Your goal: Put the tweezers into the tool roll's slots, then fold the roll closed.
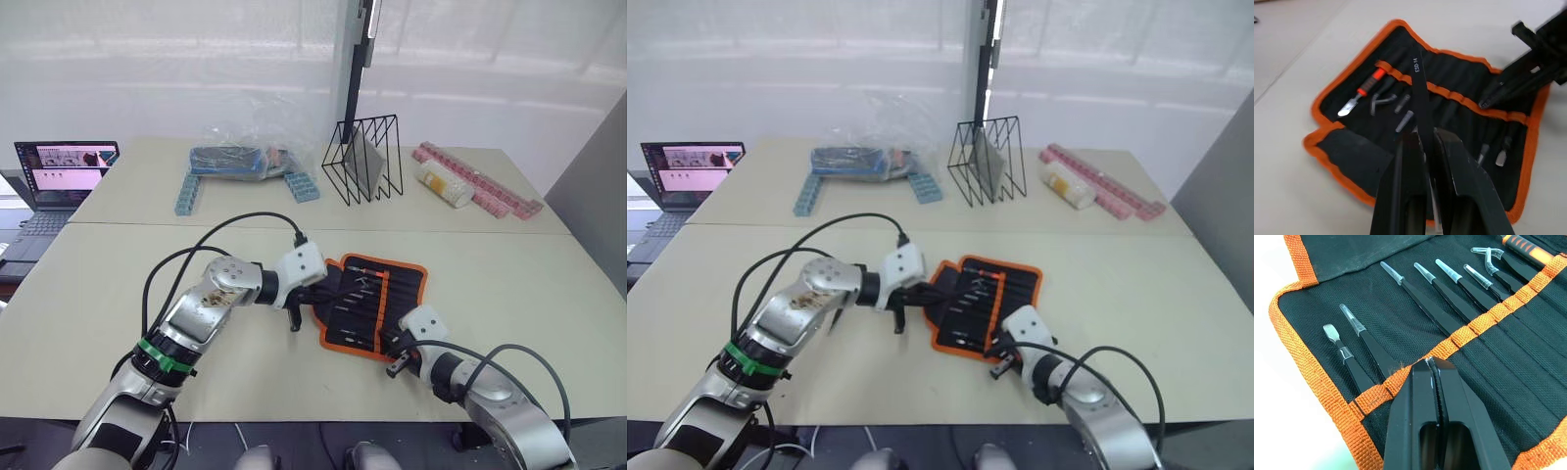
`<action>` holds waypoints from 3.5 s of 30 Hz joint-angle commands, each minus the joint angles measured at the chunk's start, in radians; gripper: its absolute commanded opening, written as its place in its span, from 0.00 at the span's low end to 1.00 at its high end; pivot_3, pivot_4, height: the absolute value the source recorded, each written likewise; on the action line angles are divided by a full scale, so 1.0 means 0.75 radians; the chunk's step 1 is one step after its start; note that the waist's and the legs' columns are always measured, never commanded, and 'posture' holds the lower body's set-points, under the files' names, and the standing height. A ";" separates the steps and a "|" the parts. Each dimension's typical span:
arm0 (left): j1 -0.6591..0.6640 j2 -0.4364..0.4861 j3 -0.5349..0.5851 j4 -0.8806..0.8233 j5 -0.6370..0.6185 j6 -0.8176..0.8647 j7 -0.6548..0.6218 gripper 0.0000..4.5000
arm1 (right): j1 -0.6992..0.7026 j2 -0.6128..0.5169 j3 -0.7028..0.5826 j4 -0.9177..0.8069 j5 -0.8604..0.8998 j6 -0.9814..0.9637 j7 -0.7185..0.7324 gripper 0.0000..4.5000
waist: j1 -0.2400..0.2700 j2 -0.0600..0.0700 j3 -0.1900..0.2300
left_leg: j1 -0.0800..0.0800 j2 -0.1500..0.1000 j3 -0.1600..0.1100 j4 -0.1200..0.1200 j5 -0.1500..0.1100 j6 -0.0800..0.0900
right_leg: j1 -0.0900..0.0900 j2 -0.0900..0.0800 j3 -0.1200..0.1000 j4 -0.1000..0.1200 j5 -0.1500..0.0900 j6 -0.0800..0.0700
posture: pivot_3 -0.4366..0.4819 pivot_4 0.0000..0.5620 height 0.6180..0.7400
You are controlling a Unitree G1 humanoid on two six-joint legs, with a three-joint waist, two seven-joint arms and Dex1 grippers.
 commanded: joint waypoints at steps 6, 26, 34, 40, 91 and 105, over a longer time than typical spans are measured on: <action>-0.094 -0.013 -0.122 0.185 0.157 -0.228 -0.149 0.01 | 0.128 -0.015 0.014 -0.027 0.001 0.073 -0.010 0.00 | 0.005 0.001 0.000 | -0.004 0.002 -0.004 0.001 0.000 0.000 | -0.001 0.005 0.000 0.000 -0.001 -0.001 | 0.48 0.27 0.87; -0.279 -0.106 -0.247 0.368 0.375 -0.303 -0.363 0.01 | 0.176 0.004 0.028 -0.057 0.002 0.080 -0.045 0.00 | 0.003 0.001 0.000 | -0.005 0.002 -0.006 0.004 0.000 0.001 | -0.001 0.007 0.001 0.001 -0.001 -0.001 | 0.48 0.27 0.87; -0.379 -0.152 -0.294 0.458 0.467 -0.357 -0.411 0.01 | 0.185 0.027 0.038 -0.054 -0.004 0.073 -0.061 0.00 | 0.003 0.001 0.000 | -0.005 0.002 -0.006 0.004 0.000 0.001 | 0.000 0.007 0.001 0.001 -0.001 0.000 | 0.48 0.27 0.87; -0.424 -0.224 -0.307 0.562 0.524 -0.416 -0.397 0.01 | 0.196 0.043 0.044 -0.060 -0.006 0.074 -0.078 0.00 | 0.003 0.001 0.000 | -0.005 0.002 -0.007 0.005 0.000 0.001 | 0.000 0.007 0.001 0.002 -0.001 0.000 | 0.48 0.27 0.87; -0.455 -0.564 -0.298 0.783 0.685 -0.544 -0.242 0.01 | 0.215 0.039 0.048 -0.069 -0.007 0.079 -0.094 0.00 | 0.009 0.001 0.000 | -0.007 0.000 -0.012 0.020 -0.002 0.004 | 0.005 0.007 0.001 0.006 -0.002 0.001 | 0.48 0.27 0.87; -0.471 -0.408 -0.128 0.523 0.571 -0.388 -0.291 0.99 | 0.166 0.025 0.066 -0.022 -0.022 0.091 -0.080 0.00 | -0.006 0.001 0.000 | -0.007 0.002 -0.012 0.020 -0.002 0.004 | 0.003 0.009 0.003 0.008 -0.002 0.001 | 0.48 0.27 0.87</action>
